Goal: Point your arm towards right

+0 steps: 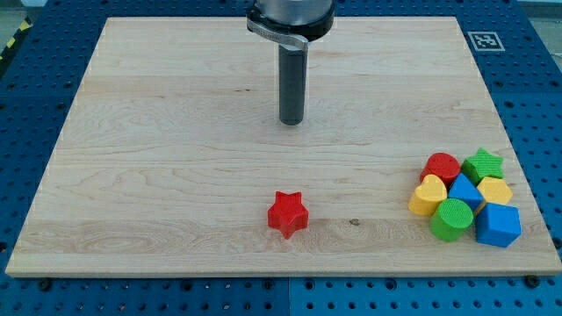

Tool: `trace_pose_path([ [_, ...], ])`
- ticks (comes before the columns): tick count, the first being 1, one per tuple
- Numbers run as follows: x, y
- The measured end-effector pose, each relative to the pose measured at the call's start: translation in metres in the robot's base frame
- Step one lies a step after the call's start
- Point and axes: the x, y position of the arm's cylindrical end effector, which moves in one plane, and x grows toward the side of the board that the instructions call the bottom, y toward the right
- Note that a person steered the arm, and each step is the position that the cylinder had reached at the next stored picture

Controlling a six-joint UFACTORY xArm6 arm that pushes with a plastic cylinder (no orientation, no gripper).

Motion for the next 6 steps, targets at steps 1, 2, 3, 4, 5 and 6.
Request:
trace_pose_path([
  [1, 0.0000, 0.0000],
  [2, 0.0005, 0.0000],
  [3, 0.0018, 0.0000],
  [4, 0.0057, 0.0021],
  [5, 0.0057, 0.0048],
  [6, 0.0049, 0.0059],
])
